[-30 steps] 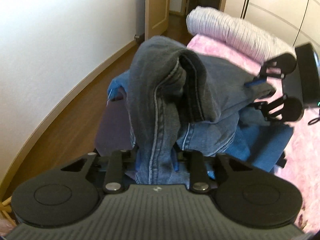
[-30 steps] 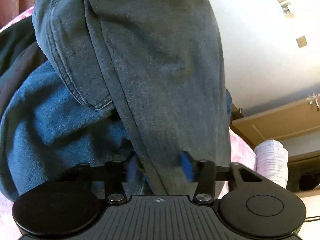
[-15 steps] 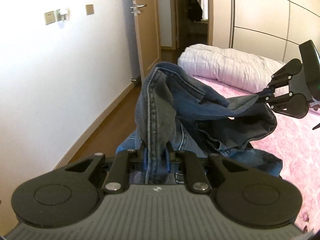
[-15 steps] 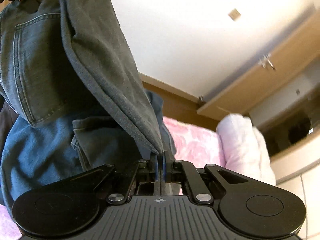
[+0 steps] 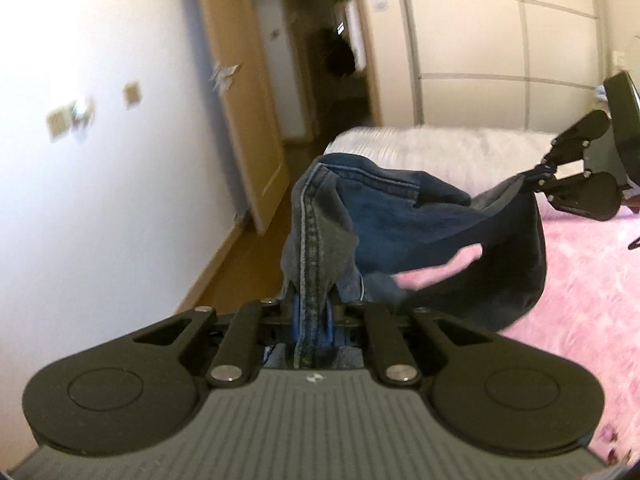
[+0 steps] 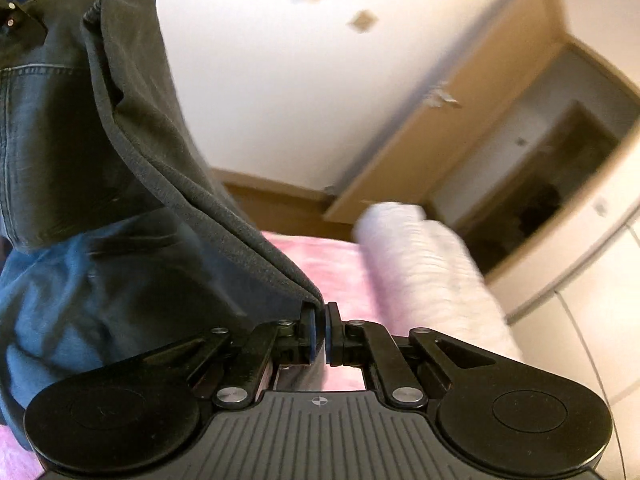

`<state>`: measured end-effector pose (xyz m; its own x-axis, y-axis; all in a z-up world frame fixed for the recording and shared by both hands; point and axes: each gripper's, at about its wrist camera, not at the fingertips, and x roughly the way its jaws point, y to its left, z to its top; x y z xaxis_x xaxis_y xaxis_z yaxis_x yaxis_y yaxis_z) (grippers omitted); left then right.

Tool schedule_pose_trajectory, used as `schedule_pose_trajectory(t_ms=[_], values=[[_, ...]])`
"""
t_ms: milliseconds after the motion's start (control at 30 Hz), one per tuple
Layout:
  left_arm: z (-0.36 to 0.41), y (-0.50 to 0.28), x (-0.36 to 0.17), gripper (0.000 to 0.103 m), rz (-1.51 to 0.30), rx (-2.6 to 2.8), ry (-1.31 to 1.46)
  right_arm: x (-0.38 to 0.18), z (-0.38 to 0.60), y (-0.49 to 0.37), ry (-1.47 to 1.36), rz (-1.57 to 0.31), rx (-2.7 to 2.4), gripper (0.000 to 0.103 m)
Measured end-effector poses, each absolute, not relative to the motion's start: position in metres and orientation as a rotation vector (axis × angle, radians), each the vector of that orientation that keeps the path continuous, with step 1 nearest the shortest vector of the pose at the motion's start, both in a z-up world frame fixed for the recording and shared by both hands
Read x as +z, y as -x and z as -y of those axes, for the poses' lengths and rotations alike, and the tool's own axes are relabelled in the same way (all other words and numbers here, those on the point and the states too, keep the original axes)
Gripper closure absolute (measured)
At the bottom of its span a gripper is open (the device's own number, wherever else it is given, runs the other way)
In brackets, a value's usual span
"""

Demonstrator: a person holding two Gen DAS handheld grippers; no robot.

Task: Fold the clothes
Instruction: 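Lift the grey-black jeans off the pile with both grippers and swing them over the bed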

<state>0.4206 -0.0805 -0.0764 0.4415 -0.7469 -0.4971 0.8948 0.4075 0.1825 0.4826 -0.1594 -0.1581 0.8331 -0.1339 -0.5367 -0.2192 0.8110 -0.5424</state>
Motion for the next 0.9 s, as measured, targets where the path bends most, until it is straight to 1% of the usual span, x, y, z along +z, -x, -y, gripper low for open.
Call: schedule_pose_trajectory(t_ms=[133,233,333,400,467,567,667,767,867,900], values=[[0.116,-0.376,-0.042,0.094,-0.264,-1.178,-0.469,-0.134,0.208,-0.433,0.592,-0.574,-0.064,0.101],[0.153,-0.326,-0.028,0.094,-0.209,-1.281,-0.488,-0.129,0.246,-0.385,0.537,-0.582,-0.155,0.101],[0.194,-0.267,-0.022,0.094,-0.17,-1.383,-0.522,-0.127,0.286,-0.326,0.421,-0.614,-0.259,0.101],[0.228,-0.214,-0.032,0.094,-0.144,-1.453,-0.582,-0.135,0.313,-0.282,0.339,-0.656,-0.324,0.101],[0.26,-0.156,-0.045,0.094,-0.115,-1.524,-0.66,-0.162,0.344,-0.237,0.243,-0.731,-0.366,0.101],[0.308,-0.063,-0.09,0.094,-0.145,-1.652,-0.745,-0.21,0.389,-0.17,0.076,-0.847,-0.412,0.101],[0.341,0.021,-0.137,0.094,-0.22,-1.764,-0.81,-0.253,0.421,-0.107,-0.068,-0.936,-0.454,0.101],[0.357,0.084,-0.164,0.094,-0.295,-1.826,-0.847,-0.278,0.445,-0.052,-0.197,-0.97,-0.482,0.101],[0.363,0.12,-0.162,0.094,-0.353,-1.843,-0.825,-0.29,0.455,-0.014,-0.262,-0.969,-0.478,0.101],[0.364,0.124,-0.158,0.094,-0.361,-1.838,-0.813,-0.283,0.458,-0.009,-0.27,-0.961,-0.47,0.101]])
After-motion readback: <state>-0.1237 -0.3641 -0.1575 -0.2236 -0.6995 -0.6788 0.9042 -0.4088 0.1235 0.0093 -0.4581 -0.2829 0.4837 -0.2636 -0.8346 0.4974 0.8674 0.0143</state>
